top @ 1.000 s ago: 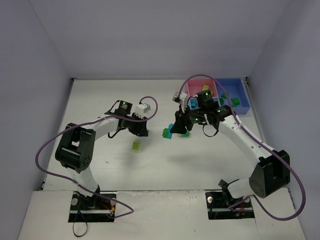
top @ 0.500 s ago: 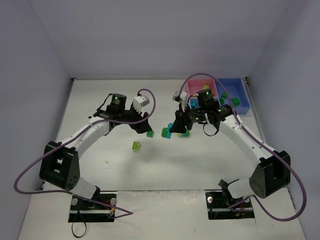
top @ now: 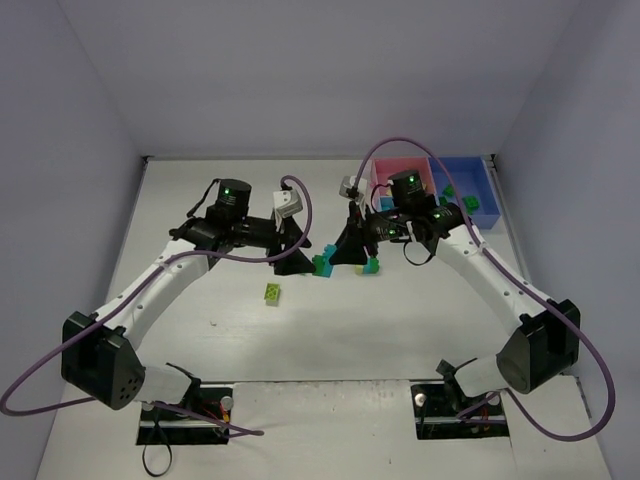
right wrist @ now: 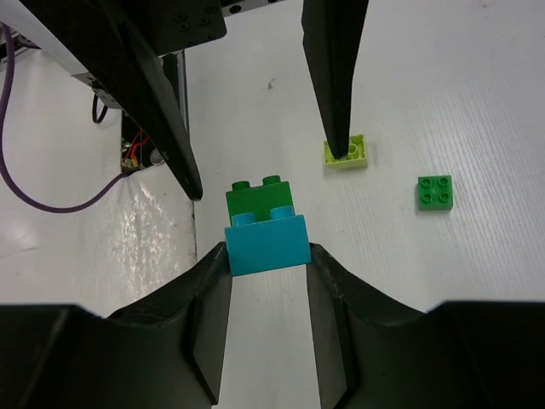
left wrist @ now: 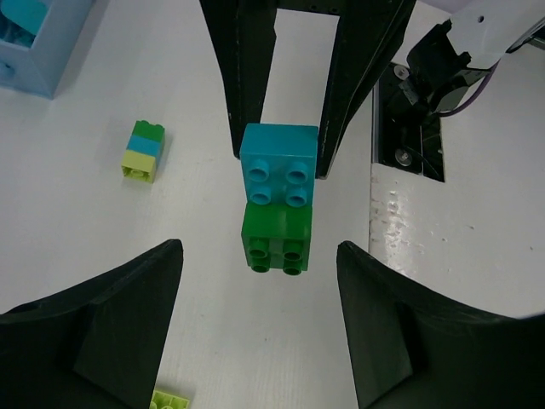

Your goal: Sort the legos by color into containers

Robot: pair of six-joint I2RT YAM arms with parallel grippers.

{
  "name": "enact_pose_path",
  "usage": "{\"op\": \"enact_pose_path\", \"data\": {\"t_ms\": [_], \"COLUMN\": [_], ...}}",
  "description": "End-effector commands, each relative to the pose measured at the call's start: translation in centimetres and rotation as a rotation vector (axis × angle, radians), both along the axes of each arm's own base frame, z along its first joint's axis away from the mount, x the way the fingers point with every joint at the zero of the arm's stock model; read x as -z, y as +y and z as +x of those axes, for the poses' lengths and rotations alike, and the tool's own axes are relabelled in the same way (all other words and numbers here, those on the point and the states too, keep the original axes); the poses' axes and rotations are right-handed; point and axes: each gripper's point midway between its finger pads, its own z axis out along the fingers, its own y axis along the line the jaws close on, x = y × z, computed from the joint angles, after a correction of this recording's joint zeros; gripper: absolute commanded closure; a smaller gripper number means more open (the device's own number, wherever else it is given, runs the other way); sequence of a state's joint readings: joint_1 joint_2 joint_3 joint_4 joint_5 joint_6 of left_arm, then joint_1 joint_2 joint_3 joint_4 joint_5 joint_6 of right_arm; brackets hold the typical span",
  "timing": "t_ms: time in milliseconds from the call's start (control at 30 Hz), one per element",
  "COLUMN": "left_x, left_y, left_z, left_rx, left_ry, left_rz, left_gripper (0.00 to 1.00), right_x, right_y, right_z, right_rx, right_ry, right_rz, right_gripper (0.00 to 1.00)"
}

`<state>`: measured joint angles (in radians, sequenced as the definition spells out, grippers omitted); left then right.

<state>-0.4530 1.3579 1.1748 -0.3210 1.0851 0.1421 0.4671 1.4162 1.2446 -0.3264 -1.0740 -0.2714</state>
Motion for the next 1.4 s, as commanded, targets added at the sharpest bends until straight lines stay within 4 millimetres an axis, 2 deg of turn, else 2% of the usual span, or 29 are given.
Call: {"op": "enact_pose_path", "data": {"t_ms": [0,100,200,233,333,400,433,467,567,767,967,1033,1100,1167,1233,1267,1300,1367], "left_x": [-2.5,-2.1,-2.0,-2.0,-1.8,-1.7,-1.7,-1.6,-1.7,-1.6,-0.7,0.2,1.4,2.3,3.6,4.8,6.1,7.4], "left_y": [-0.7,-1.1,-1.2,-1.2,-1.3,-1.4,-1.4,-1.4,-1.4,-0.3,1.3,1.4,1.5,1.3,1.3,1.0,1.3,0.8], "left_z": [-0.9,-0.9,-0.9,-0.9,-1.0,-1.2,-1.2,-1.2,-1.5,-1.7,0.0,0.5,1.4,2.4,4.3,4.3,5.5,5.7], "left_rx": [0.065,0.068,0.071,0.073,0.088,0.1,0.104,0.107,0.117,0.096,0.045,0.028,-0.012,-0.054,-0.172,-0.196,-0.28,-0.319], "left_ry": [-0.082,-0.087,-0.085,-0.086,-0.076,-0.07,-0.068,-0.064,-0.073,-0.123,-0.11,-0.098,-0.086,-0.088,-0.074,-0.062,-0.041,-0.028], "left_rz": [-0.045,-0.033,-0.029,-0.028,-0.032,-0.036,-0.039,-0.038,-0.044,-0.018,0.0,0.022,0.058,0.067,0.1,0.128,0.178,0.216], "left_gripper": [0.34,0.36,0.44,0.52,0.6,0.69,0.74,0.87,1.0,1.0,1.0,1.0,1.0,1.0,1.0,1.0,1.0,0.95], "right_x": [-2.4,-2.4,-2.4,-2.4,-2.8,-2.9,-2.9,-2.9,-2.4,-0.3,2.5,2.9,3.0,3.0,2.6,2.3,2.2,1.6], "right_y": [1.3,1.6,1.8,1.8,1.8,1.7,1.7,1.7,1.5,0.5,-1.0,-1.6,-2.4,-3.7,-4.8,-6.0,-6.6,-8.0], "right_z": [-0.3,-0.6,-0.6,-0.6,-0.8,-0.8,-0.8,-0.8,-0.7,-0.2,0.7,1.2,2.0,3.8,5.4,6.8,7.6,9.3], "right_rx": [-0.074,-0.091,-0.095,-0.094,-0.097,-0.095,-0.094,-0.091,-0.083,-0.012,0.093,0.134,0.194,0.289,0.386,0.466,0.52,0.624], "right_ry": [-0.055,-0.049,-0.048,-0.047,-0.051,-0.054,-0.056,-0.057,-0.051,-0.04,-0.022,-0.021,-0.039,-0.07,-0.088,-0.112,-0.122,-0.141], "right_rz": [0.068,0.072,0.072,0.071,0.078,0.079,0.079,0.077,0.068,0.002,-0.089,-0.113,-0.14,-0.177,-0.196,-0.218,-0.231,-0.237], "right_gripper": [1.0,1.0,1.0,1.0,1.0,1.0,1.0,1.0,1.0,1.0,1.0,1.0,1.0,1.0,1.0,1.0,1.0,1.0]}}
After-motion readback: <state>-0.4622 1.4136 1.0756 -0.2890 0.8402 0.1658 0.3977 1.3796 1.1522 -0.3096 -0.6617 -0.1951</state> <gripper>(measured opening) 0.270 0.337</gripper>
